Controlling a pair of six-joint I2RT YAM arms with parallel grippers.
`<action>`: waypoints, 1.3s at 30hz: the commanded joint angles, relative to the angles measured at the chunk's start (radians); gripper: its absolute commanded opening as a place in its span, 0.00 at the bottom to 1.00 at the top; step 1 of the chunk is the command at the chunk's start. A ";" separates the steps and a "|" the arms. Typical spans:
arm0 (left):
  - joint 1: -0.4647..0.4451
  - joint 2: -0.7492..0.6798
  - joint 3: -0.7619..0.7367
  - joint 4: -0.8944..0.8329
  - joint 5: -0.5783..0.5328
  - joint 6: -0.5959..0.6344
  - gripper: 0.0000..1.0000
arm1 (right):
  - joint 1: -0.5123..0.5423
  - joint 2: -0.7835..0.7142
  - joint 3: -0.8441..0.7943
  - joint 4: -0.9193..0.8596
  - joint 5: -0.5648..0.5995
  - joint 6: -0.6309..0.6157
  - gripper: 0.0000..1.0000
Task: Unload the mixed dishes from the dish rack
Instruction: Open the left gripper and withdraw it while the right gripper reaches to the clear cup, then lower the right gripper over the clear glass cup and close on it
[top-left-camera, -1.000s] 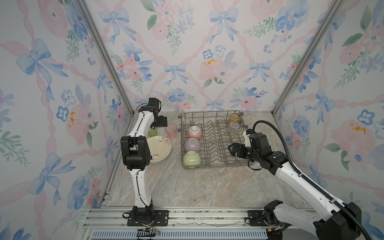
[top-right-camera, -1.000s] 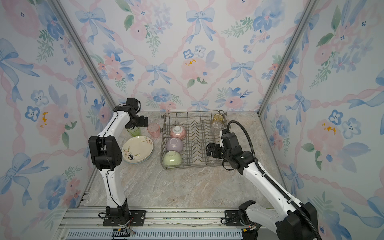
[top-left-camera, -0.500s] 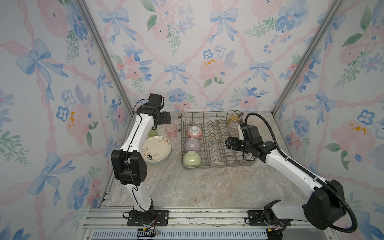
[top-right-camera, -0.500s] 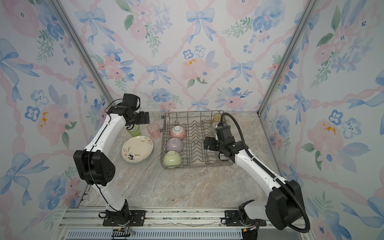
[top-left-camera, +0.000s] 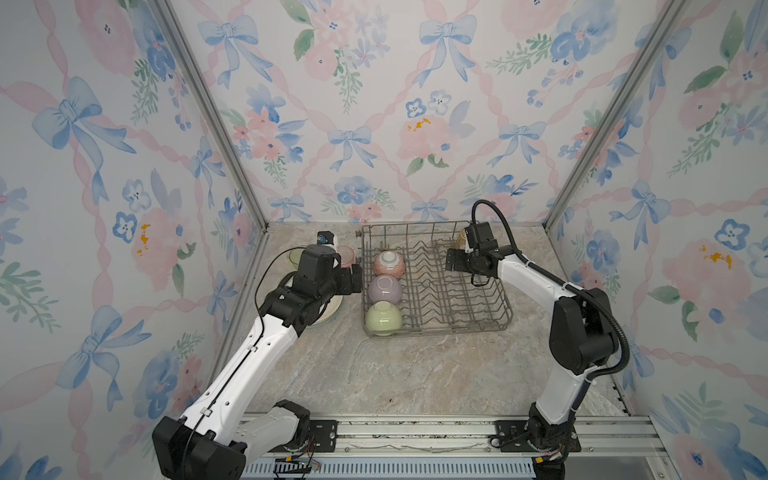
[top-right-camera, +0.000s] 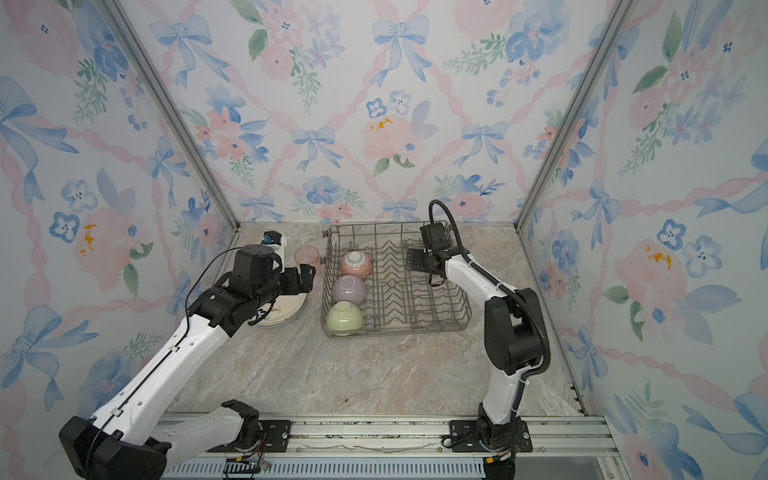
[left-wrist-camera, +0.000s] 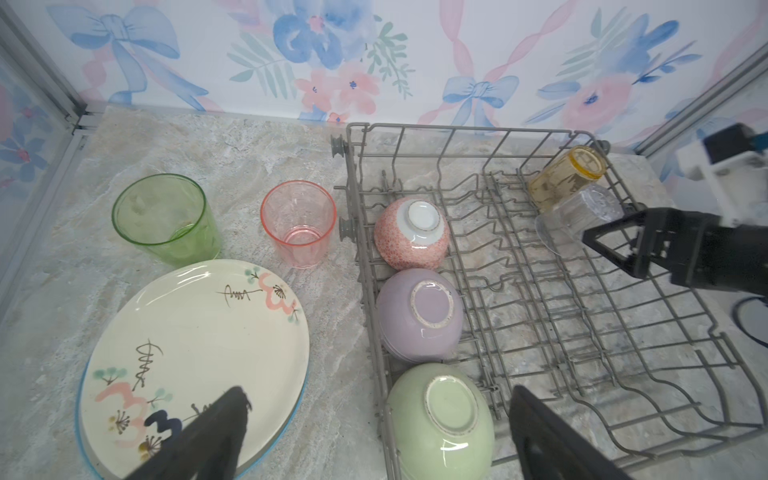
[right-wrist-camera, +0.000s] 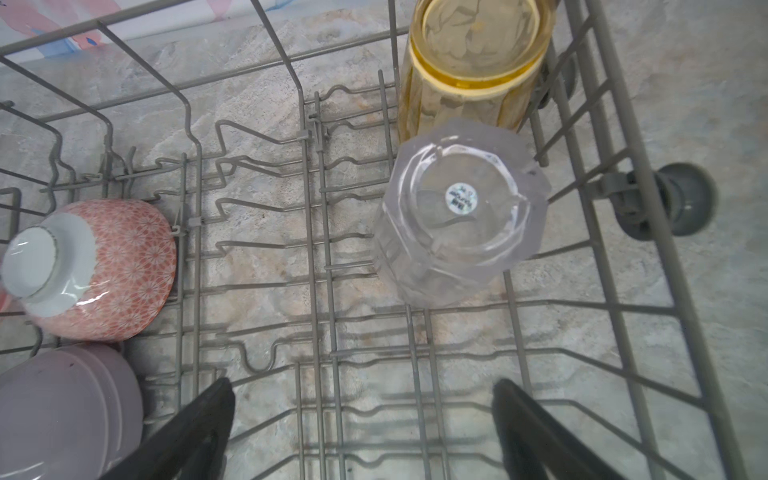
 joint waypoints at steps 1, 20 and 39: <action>-0.020 -0.049 -0.082 0.126 0.031 -0.076 0.98 | -0.006 0.033 0.055 -0.047 0.091 -0.018 0.99; -0.042 -0.146 -0.134 0.126 0.008 -0.062 0.98 | -0.014 0.147 0.087 0.053 0.206 0.032 0.97; -0.042 -0.155 -0.168 0.126 0.006 -0.094 0.98 | -0.030 0.269 0.149 0.187 0.249 0.049 0.83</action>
